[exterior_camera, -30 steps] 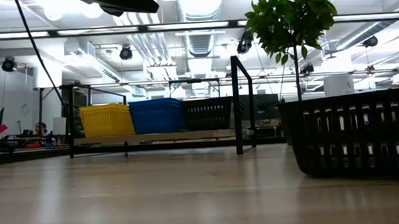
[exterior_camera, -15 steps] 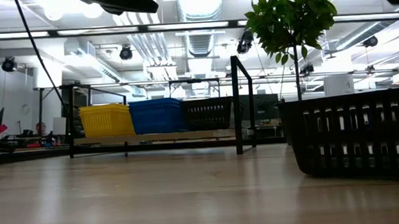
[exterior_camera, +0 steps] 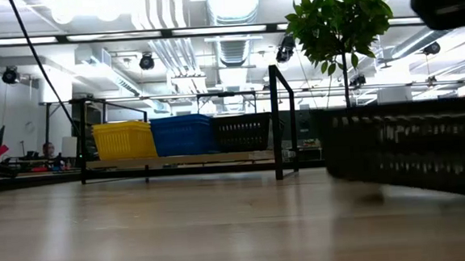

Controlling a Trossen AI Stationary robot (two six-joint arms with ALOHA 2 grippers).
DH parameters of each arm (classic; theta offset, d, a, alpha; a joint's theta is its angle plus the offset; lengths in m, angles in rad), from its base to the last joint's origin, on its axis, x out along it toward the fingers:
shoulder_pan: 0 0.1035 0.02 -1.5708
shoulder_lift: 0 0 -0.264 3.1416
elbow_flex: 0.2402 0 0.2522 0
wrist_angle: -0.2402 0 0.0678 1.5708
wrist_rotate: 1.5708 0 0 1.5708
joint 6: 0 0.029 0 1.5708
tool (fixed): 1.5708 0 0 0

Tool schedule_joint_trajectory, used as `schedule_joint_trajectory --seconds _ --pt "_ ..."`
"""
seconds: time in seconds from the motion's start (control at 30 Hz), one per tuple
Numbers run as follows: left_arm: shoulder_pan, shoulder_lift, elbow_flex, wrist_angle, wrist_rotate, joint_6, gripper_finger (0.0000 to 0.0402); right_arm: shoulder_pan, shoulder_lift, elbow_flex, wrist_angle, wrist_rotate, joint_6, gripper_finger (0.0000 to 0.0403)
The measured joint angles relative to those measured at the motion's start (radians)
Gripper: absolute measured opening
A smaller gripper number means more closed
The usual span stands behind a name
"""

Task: Stack baskets on shelf by color
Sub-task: Stack the black basket on top of the other black baskets on the shelf

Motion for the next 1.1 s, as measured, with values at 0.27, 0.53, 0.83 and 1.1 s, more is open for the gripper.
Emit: schedule_joint_trajectory --seconds 0.27,0.53,0.83,1.1 --pt "0.000 -0.100 -0.088 -0.004 -0.001 0.050 0.0001 -0.038 -0.007 0.046 0.046 0.006 0.016 0.0011" --pt "0.000 -0.285 -0.250 0.094 -0.175 0.055 0.0001 -0.131 -0.007 0.191 -0.036 0.079 0.056 0.0010" --pt "0.000 -0.439 -0.354 0.109 -0.180 0.048 0.0001 -0.271 -0.005 0.355 -0.023 0.148 -0.025 0.0009" --pt "0.000 -0.479 -0.361 0.094 -0.158 0.033 0.0001 -0.416 -0.003 0.528 0.029 0.272 -0.013 0.0011"
